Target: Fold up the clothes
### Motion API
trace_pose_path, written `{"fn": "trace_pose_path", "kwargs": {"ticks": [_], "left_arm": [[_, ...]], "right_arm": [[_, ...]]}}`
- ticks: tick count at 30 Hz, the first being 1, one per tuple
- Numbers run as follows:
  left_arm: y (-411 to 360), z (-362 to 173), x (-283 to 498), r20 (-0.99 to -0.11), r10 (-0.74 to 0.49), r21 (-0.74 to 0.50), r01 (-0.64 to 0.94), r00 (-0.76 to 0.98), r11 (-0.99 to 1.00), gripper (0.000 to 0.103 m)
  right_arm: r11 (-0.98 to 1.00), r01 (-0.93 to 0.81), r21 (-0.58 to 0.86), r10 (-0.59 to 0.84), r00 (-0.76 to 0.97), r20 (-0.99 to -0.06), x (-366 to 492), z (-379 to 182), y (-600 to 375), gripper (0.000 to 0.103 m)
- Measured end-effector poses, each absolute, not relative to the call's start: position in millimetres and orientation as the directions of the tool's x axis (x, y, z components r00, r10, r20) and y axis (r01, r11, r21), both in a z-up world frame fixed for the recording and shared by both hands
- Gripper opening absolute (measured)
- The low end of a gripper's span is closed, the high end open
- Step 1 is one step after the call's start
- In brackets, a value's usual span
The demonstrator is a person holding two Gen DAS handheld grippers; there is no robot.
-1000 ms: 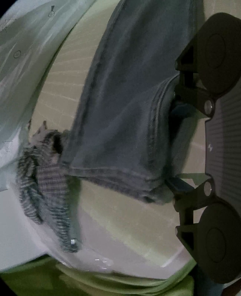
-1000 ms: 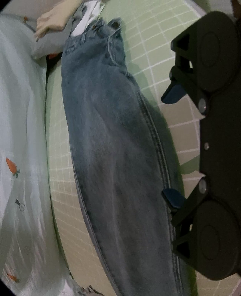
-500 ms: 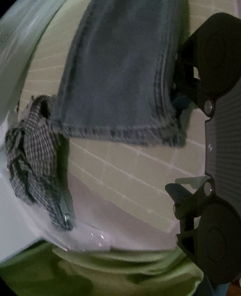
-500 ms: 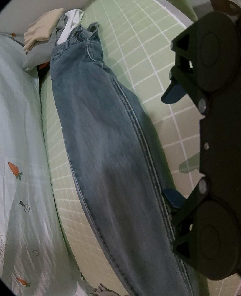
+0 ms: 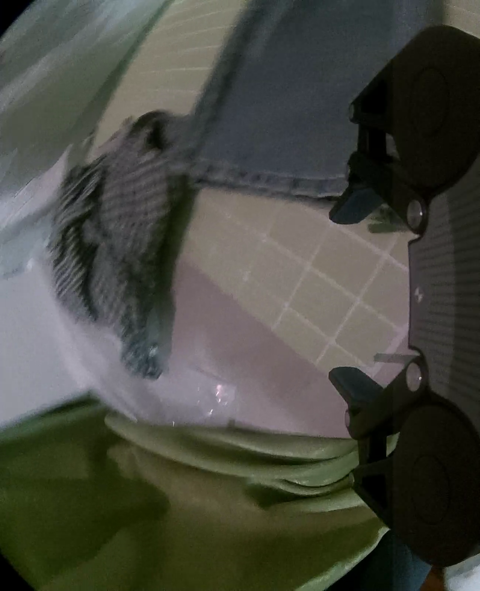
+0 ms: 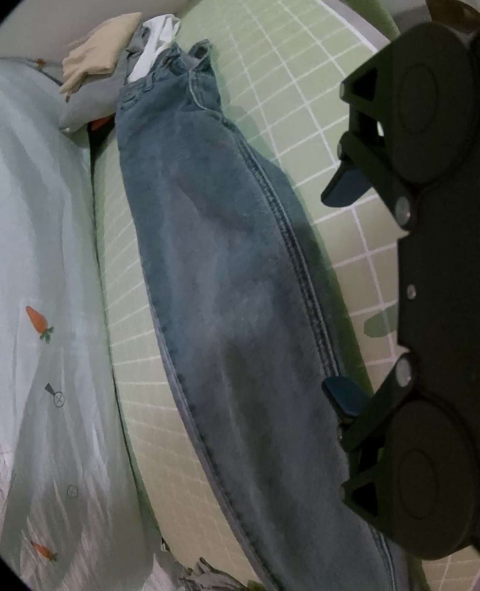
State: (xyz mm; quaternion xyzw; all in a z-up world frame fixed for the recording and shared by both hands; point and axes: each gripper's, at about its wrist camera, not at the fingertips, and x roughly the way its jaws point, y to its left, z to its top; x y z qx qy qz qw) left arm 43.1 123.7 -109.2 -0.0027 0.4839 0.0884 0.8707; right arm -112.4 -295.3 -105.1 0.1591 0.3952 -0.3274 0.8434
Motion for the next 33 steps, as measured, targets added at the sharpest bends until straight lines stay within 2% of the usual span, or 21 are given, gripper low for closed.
{"fn": "trace_pose_path", "kwargs": {"ticks": [4,7,9,11,13,14,15,17,25,28,32,33], "left_arm": [[123,-106,46,-0.847,0.032,-0.044,-0.129,0.531,0.991,0.085],[106,-112,44,-0.857,-0.043,-0.083,-0.056,0.513,0.995,0.078],[95,-121,42,-0.878,-0.075,-0.094,-0.016,0.473,0.995,0.061],[86,-130,40,-0.897,-0.096,-0.100,0.012,0.431,0.995,0.054],[83,-137,37,-0.901,-0.090,-0.090,0.021,0.425,0.996,0.042],[82,-137,36,-0.897,-0.076,-0.074,0.021,0.435,0.997,0.031],[84,-136,35,-0.891,-0.089,-0.086,0.026,0.444,0.996,0.025],[90,-135,34,-0.886,-0.109,-0.111,0.021,0.452,0.994,0.023],[128,-139,39,-0.897,-0.017,-0.093,-0.153,0.441,0.984,0.023],[127,-134,43,-0.901,0.004,-0.069,-0.151,0.434,0.986,0.028],[118,-130,41,-0.898,0.044,-0.029,-0.160,0.437,0.987,0.068],[116,-130,39,-0.897,0.039,-0.035,-0.159,0.440,0.987,0.069]], "right_arm": [[0.731,0.682,0.008,-0.427,0.467,-0.774,-111,-106,-294,0.099],[0.728,0.686,0.013,-0.423,0.463,-0.779,-110,-108,-293,0.099],[0.729,0.684,0.014,-0.419,0.462,-0.781,-110,-108,-291,0.099],[0.731,0.682,0.015,-0.416,0.463,-0.783,-109,-109,-291,0.099],[0.734,0.680,0.012,-0.416,0.463,-0.783,-109,-108,-290,0.099],[0.734,0.679,0.009,-0.417,0.462,-0.783,-108,-109,-290,0.099],[0.733,0.680,0.008,-0.419,0.460,-0.783,-108,-109,-290,0.099],[0.729,0.685,0.012,-0.417,0.458,-0.785,-108,-110,-291,0.099],[0.727,0.686,0.046,-0.400,0.477,-0.783,-108,-110,-300,0.099],[0.707,0.704,0.071,-0.399,0.479,-0.782,-114,-109,-311,0.099],[0.657,0.746,0.112,-0.404,0.474,-0.782,-132,-108,-339,0.099],[0.644,0.756,0.118,-0.408,0.470,-0.783,-138,-107,-346,0.099]]}}
